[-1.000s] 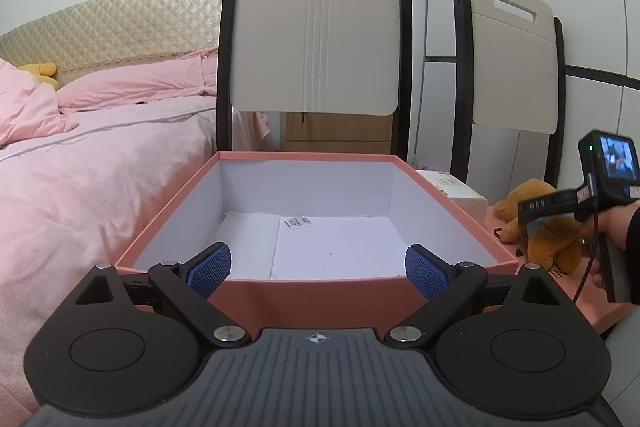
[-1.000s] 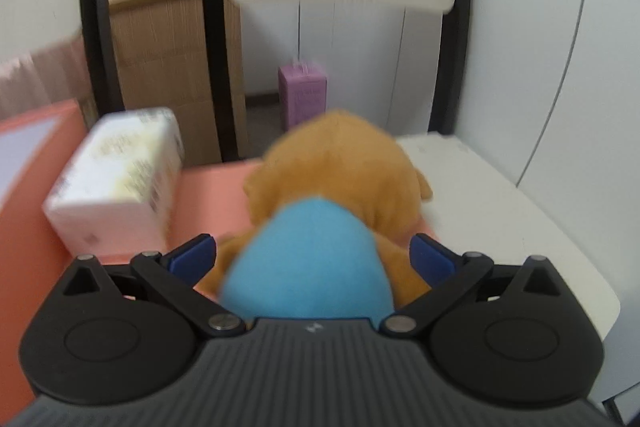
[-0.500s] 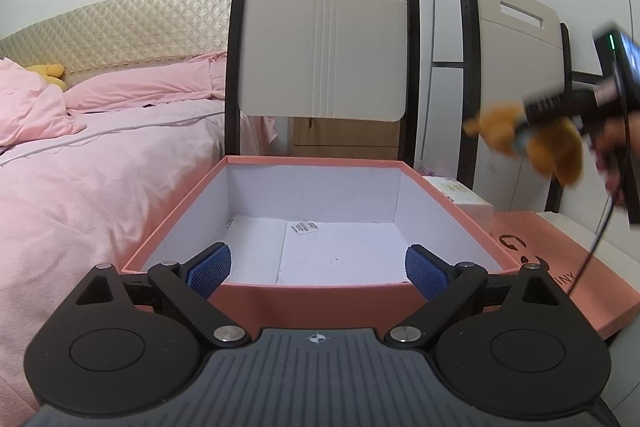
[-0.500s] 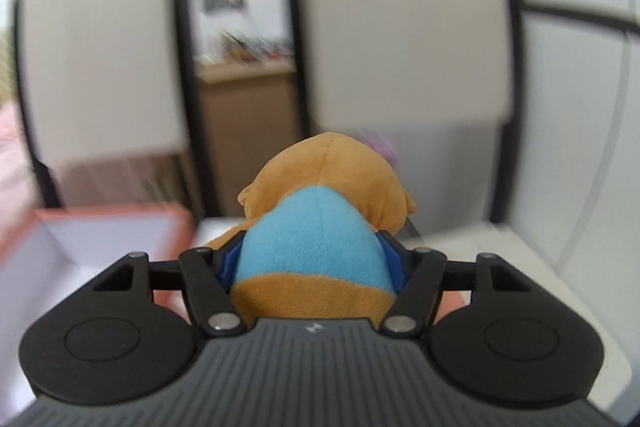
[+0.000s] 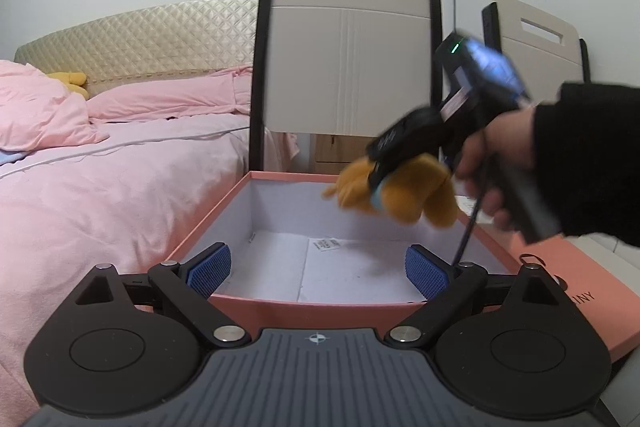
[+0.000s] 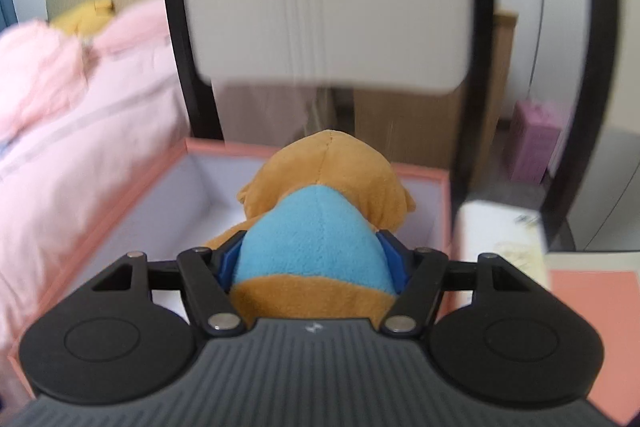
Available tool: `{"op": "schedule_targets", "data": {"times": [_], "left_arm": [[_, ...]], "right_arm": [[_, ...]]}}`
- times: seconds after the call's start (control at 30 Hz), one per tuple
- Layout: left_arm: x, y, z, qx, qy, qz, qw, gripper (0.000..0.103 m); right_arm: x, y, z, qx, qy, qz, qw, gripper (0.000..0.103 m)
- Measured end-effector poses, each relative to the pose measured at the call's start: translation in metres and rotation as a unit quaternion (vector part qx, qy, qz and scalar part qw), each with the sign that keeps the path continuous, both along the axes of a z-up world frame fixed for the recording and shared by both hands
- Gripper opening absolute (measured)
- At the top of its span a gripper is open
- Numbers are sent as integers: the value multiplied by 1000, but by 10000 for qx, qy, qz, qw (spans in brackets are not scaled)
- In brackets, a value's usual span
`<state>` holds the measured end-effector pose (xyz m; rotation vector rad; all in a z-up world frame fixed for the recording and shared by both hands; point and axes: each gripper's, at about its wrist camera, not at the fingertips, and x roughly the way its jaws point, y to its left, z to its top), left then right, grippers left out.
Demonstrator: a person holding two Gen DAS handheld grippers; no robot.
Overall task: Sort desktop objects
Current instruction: 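Carry the dog plush with the right gripper into the box and release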
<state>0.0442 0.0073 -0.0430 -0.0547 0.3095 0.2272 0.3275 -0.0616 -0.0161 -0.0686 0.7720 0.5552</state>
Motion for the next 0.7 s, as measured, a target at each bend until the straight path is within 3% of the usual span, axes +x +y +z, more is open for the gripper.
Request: {"op": "schedule_targets", "data": {"times": [0.2, 0.37, 0.53, 0.7], "left_arm": [[4, 5, -3, -68, 89, 61, 9999, 96], [3, 7, -3, -105, 106, 121, 9998, 96], [-1, 7, 0, -106, -44, 193, 9997, 96], [-3, 6, 1, -94, -58, 218, 9997, 96]], "right_arm": [[25, 18, -49, -468, 609, -17, 9970, 69], [26, 20, -69, -569, 893, 111, 9943, 81], [8, 16, -45, -240, 412, 235, 9986, 99], [-16, 3, -9, 102, -201, 358, 9991, 103]]}}
